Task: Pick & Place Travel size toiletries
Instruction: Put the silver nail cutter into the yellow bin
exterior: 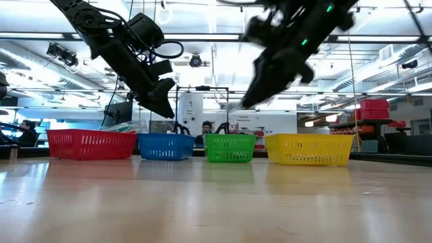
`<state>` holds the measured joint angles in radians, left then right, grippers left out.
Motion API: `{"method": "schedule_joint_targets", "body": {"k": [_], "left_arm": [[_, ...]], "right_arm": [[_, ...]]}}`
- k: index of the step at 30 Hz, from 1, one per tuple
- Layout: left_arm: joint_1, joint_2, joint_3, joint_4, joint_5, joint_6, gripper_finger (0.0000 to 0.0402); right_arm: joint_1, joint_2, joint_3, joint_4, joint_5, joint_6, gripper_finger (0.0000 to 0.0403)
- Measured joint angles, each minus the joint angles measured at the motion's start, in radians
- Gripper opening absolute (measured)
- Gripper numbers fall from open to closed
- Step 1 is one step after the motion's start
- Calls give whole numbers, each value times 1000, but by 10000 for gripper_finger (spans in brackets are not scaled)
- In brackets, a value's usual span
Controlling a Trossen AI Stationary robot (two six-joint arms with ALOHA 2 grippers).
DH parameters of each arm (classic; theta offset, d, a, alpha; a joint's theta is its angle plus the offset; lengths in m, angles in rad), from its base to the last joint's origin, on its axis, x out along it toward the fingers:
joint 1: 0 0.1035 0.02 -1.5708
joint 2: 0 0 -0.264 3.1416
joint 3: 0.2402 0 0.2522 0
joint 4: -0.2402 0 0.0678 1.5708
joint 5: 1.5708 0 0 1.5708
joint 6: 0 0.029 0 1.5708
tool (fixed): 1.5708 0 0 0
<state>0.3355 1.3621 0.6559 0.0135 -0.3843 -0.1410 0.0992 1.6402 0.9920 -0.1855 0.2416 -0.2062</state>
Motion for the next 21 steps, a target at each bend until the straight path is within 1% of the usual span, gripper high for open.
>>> {"method": "schedule_joint_targets", "body": {"k": [4, 8, 11, 13, 15, 19, 21], "left_arm": [[0, 0, 0, -1, 2, -15, 139], [0, 0, 0, 0, 40, -88, 139], [0, 0, 0, 0, 74, -106, 139], [0, 0, 0, 0, 87, -107, 139], [0, 0, 0, 0, 90, -107, 139], [0, 0, 0, 0, 90, -107, 139], [0, 0, 0, 2, 90, -107, 139]], "right_arm": [[-24, -171, 0, -245, 94, 85, 57], [-64, -296, -2, -458, 102, 255, 57], [-94, -343, -41, -506, 99, 333, 56], [-110, -352, -86, -502, 98, 347, 56], [-128, -352, -142, -460, 85, 347, 56], [-165, -352, -281, -235, -5, 290, 60], [-179, -352, -338, -132, -13, 254, 64]]}}
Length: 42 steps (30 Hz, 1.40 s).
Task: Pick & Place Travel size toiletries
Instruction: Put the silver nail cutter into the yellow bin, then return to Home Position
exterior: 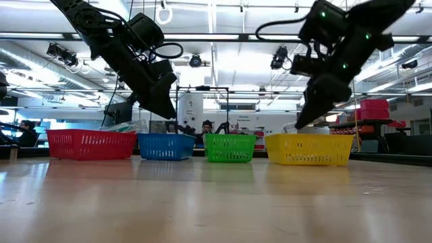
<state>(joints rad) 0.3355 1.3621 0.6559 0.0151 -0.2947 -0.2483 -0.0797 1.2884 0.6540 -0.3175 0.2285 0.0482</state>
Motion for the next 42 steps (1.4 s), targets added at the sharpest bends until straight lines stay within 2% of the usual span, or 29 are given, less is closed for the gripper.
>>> {"method": "schedule_joint_targets", "body": {"k": [6, 17, 22, 24, 27, 30, 37, 42], "left_arm": [[0, 0, 0, 0, 0, 0, 139], [0, 0, 0, 2, -7, 2, 139], [0, 0, 4, 4, -2, 26, 139], [-3, -9, 14, -4, 32, 25, 139], [-20, -69, 30, 1, 105, 40, 139], [-52, -161, 38, -2, 132, 65, 139], [-111, -428, 38, -92, 112, 128, 139], [-154, -599, 37, -173, 84, 209, 139]], "right_arm": [[-45, 0, -72, 101, 12, -11, 83], [-72, 0, -86, 115, -2, -11, 125], [-70, 0, -86, 216, 64, -11, 127], [-70, 0, -86, 261, 67, -11, 127], [-70, -1, -86, 268, 59, -30, 127], [-70, -1, -86, 248, 59, -94, 128], [-70, -18, -57, 243, 57, -62, 128], [-63, -131, 15, 168, 56, -61, 129]]}}
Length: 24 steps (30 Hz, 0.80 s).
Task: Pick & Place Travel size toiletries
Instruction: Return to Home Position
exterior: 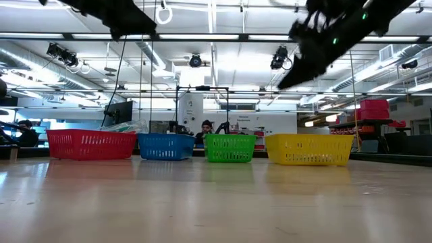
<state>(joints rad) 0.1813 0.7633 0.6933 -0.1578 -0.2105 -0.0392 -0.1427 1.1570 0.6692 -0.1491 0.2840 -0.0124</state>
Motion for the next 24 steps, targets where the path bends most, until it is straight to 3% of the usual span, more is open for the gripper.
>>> {"method": "schedule_joint_targets", "body": {"k": [12, 19, 24], "left_arm": [[-25, -319, -101, -45, -14, 111, 139], [-25, -467, -272, 69, -6, 161, 139], [-25, -522, -365, 88, -3, 134, 139]], "right_arm": [[18, -497, 37, -175, -8, -110, 129], [17, -706, -78, -210, -8, -55, 129], [16, -828, -237, -145, -7, 4, 129]]}}
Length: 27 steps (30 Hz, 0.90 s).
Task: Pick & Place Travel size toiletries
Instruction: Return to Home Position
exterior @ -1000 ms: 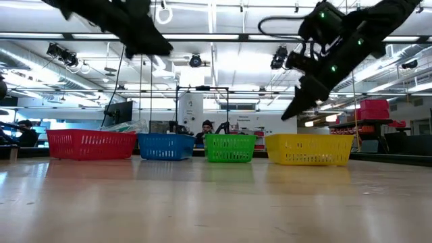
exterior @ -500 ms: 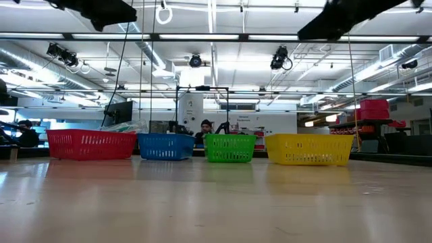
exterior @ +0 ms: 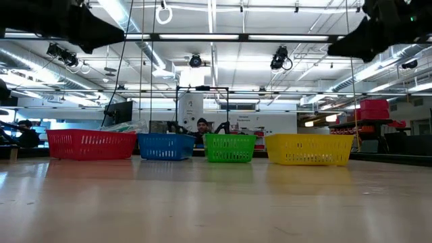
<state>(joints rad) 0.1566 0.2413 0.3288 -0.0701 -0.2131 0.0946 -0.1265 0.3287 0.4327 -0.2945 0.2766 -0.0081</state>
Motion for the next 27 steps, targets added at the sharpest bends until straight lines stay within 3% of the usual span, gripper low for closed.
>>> {"method": "schedule_joint_targets", "body": {"k": [4, 8, 12, 16, 27], "left_arm": [[0, -22, -56, 35, 71, 11, 139], [0, -69, -96, 70, 115, -20, 139], [0, -140, -134, 100, 170, -2, 139], [0, -219, -166, 113, 173, 24, 139], [0, -240, -205, 135, 180, 32, 139]], "right_arm": [[0, -88, -107, 62, 5, 1, 130], [-6, -187, -120, 48, 40, 8, 129], [-6, -266, -121, -13, -46, 27, 130], [-6, -322, -160, -3, -68, 26, 130], [-6, -329, -331, 174, -59, 53, 129]]}}
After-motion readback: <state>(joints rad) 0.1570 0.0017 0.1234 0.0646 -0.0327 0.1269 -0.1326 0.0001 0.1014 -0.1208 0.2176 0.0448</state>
